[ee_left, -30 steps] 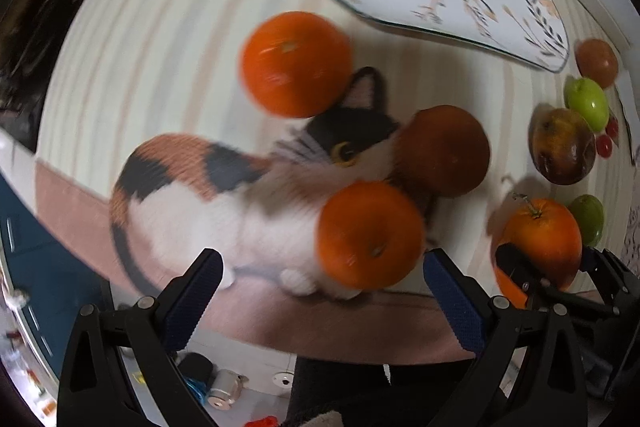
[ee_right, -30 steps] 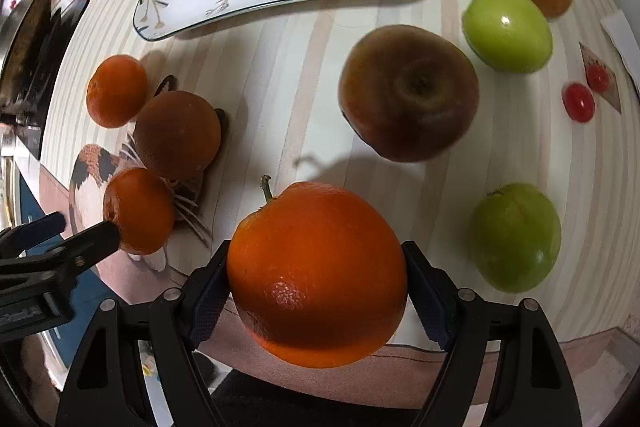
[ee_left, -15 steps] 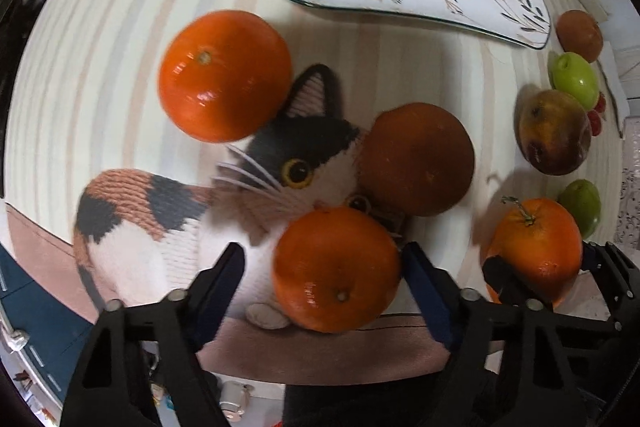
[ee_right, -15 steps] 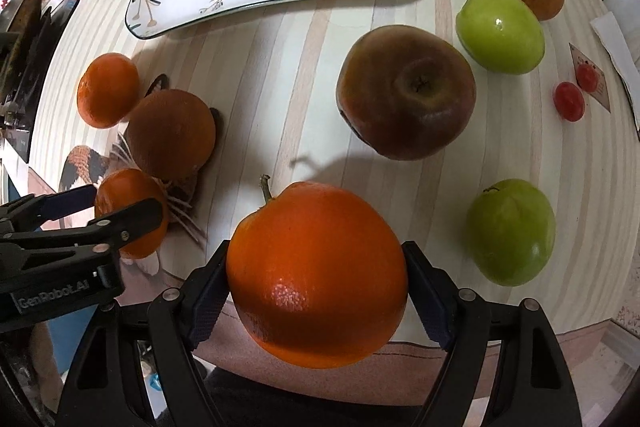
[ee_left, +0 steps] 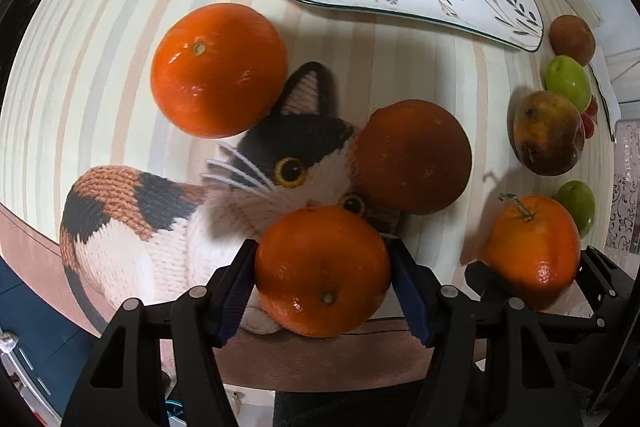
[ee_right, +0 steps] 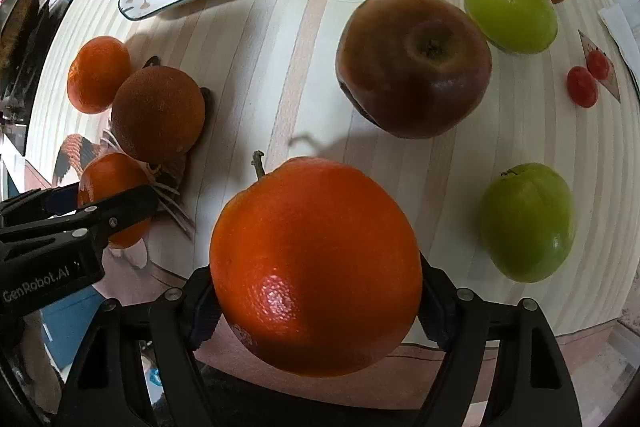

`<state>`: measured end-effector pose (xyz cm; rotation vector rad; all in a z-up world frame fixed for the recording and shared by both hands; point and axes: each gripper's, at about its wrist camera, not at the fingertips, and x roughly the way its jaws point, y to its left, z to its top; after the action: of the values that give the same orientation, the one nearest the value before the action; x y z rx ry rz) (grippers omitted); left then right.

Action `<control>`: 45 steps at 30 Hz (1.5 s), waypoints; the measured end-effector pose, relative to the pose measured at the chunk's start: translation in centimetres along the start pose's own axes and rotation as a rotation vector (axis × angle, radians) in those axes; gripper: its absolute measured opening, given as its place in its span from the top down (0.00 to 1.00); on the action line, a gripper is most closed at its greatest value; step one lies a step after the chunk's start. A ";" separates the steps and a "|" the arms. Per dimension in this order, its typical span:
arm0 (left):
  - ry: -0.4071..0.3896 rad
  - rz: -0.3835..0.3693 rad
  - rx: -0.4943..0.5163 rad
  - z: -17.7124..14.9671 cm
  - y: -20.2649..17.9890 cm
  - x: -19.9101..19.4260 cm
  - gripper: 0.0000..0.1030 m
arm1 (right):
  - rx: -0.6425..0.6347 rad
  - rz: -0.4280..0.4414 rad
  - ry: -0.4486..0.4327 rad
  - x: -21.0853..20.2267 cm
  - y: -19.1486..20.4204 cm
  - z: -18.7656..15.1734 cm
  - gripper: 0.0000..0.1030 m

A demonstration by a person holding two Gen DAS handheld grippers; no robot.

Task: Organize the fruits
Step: 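Lift the large orange with the right tool while the left tool lifts the tangerine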

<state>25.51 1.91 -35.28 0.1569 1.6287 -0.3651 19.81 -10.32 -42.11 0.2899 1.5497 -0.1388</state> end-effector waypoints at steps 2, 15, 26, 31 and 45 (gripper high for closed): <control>0.003 -0.006 -0.004 -0.3 0.3 -0.2 0.39 | -0.001 0.004 0.013 0.0 -0.1 0.0 0.20; 0.007 0.021 -0.070 -0.5 1.3 -0.5 0.39 | -0.050 0.024 0.006 -1.3 -1.1 3.4 0.20; 0.006 0.040 -0.104 -1.0 0.5 -0.3 0.40 | -0.172 0.022 0.042 -2.4 -0.5 4.5 0.24; 0.009 0.044 -0.103 -1.1 0.5 0.1 0.39 | -0.177 0.039 0.093 -2.3 -1.2 3.3 0.15; -0.025 0.025 -0.108 -1.4 -0.3 -2.9 0.40 | -0.162 0.081 0.011 -5.2 -2.3 1.7 0.18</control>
<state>24.35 2.45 -32.30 0.0906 1.6158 -0.2587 20.74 -13.42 -37.20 0.2254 1.5478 0.0522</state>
